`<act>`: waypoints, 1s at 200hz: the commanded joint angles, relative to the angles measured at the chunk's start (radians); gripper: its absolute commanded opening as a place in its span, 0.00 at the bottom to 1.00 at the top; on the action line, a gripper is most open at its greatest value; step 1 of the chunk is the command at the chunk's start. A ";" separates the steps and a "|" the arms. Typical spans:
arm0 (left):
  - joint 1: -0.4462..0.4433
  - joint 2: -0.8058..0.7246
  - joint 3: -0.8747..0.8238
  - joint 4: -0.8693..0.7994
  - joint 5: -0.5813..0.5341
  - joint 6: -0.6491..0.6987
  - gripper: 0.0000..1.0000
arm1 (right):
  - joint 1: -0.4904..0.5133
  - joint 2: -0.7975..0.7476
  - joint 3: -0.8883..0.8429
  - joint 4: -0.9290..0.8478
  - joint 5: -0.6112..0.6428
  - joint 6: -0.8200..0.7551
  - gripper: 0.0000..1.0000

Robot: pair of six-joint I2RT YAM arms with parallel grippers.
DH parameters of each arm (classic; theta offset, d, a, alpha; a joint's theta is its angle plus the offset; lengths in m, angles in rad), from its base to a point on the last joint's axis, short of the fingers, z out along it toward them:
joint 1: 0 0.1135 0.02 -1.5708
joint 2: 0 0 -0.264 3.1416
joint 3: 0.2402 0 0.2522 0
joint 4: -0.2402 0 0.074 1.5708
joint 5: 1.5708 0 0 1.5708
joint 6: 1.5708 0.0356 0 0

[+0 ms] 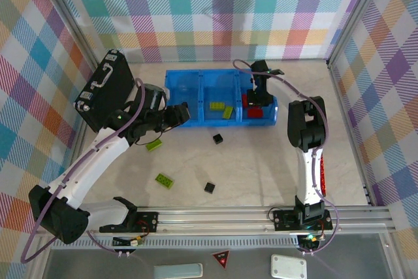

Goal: Sort the legos into containers by color
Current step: Place the lego in the container.

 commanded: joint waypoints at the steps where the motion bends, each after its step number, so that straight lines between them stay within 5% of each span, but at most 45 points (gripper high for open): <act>1: -0.012 -0.008 -0.015 -0.028 -0.017 0.024 0.48 | -0.004 0.009 0.028 -0.019 -0.005 0.009 0.40; 96: -0.012 0.049 -0.032 -0.114 -0.128 0.129 0.48 | -0.003 -0.155 0.014 -0.099 -0.063 0.033 0.47; 200: -0.010 0.153 -0.107 -0.093 -0.182 0.190 0.48 | 0.064 -0.485 -0.253 -0.080 -0.172 0.133 0.49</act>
